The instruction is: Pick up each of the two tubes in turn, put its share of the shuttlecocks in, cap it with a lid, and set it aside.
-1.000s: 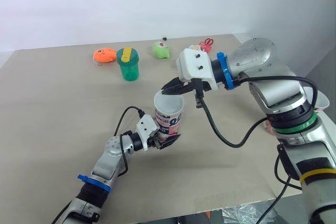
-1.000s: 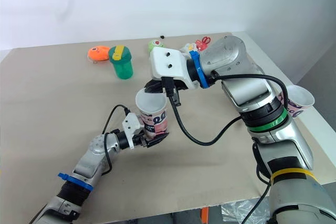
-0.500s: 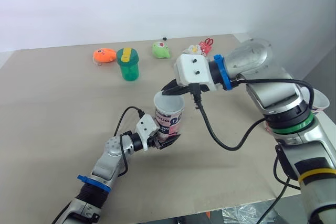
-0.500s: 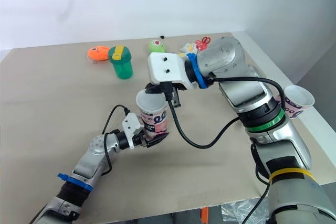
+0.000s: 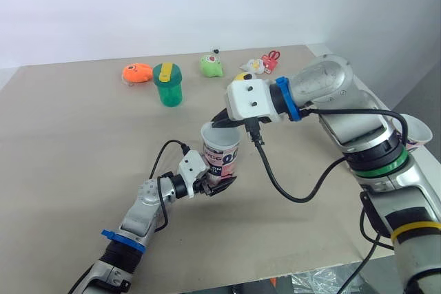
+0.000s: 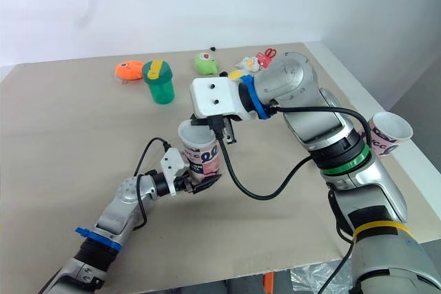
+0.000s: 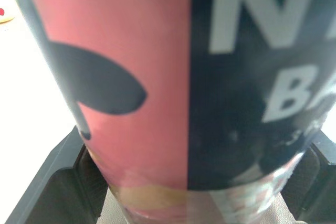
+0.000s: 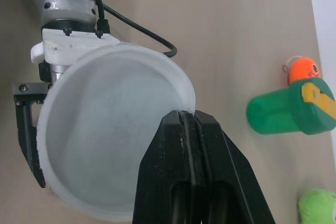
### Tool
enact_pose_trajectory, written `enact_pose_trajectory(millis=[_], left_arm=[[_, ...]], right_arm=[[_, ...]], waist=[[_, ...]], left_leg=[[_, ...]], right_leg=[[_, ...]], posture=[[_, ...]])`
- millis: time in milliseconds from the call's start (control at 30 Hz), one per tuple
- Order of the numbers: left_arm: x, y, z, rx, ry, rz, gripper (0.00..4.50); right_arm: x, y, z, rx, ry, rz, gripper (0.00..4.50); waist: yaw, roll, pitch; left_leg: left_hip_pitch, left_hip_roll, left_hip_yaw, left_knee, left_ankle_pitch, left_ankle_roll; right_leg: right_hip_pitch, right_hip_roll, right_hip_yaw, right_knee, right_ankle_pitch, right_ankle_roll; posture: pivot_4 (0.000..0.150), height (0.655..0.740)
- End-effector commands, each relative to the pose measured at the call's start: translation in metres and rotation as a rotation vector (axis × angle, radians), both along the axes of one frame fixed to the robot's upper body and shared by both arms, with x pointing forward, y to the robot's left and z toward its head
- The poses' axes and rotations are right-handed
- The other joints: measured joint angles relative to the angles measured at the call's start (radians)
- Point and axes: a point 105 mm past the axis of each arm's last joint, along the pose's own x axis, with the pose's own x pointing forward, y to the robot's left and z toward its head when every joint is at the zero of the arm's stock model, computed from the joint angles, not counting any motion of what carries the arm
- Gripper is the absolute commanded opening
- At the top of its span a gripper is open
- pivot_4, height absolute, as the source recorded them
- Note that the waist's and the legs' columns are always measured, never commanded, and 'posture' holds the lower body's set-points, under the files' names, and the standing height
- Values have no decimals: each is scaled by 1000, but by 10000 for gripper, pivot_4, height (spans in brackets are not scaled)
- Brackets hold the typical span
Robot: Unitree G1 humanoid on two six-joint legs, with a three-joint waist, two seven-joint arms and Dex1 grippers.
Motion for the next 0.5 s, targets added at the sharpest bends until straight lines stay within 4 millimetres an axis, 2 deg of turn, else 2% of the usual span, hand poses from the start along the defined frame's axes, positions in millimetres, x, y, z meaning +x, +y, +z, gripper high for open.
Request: enact_pose_trajectory(millis=[33, 167, 233, 267, 333, 400, 500], left_arm=[[-5, 6, -27, 58, 92, 10, 39133], [-5, 5, -27, 57, 92, 8, 39133], [-5, 5, -28, 57, 93, 7, 39133], [-5, 5, -28, 56, 93, 7, 39133], [-5, 4, -28, 55, 94, 7, 39133], [-5, 4, -28, 54, 94, 6, 39133], [-5, 3, -28, 53, 95, 4, 39133]], right_arm=[[-1, -2, -10, -51, 2, 4, 386], [-4, 0, -9, -38, 14, 14, 386], [-6, 2, -7, -19, 25, 22, 7409], [-6, 2, -6, -14, 29, 25, 9054], [-6, 2, -5, -8, 30, 24, 17958], [-5, 1, -4, -7, 29, 20, 24582], [-4, 0, -2, 0, 26, 15, 38846]], waist=[[0, 1, 0], [0, 2, -1], [0, 2, -1], [0, 2, -1], [0, 3, -2], [0, 3, -2], [0, 3, -2]], left_leg=[[0, 0, 0, 0, 0, 0], [0, 0, 0, 0, 0, 0], [0, 0, 0, 0, 0, 0], [0, 0, 0, 0, 0, 0], [0, 0, 0, 0, 0, 0], [0, 0, 0, 0, 0, 0], [0, 0, 0, 0, 0, 0]], right_leg=[[0, 0, 0, 0, 0, 0], [0, 0, 0, 0, 0, 0], [0, 0, 0, 0, 0, 0], [0, 0, 0, 0, 0, 0], [0, 0, 0, 0, 0, 0], [0, 0, 0, -1, 0, 0], [1, 0, 0, -1, 0, 0]], posture=[[1500, 7400], [1500, 7400], [1500, 7400], [1500, 7400], [1500, 7400], [1500, 7400], [1500, 7400]])
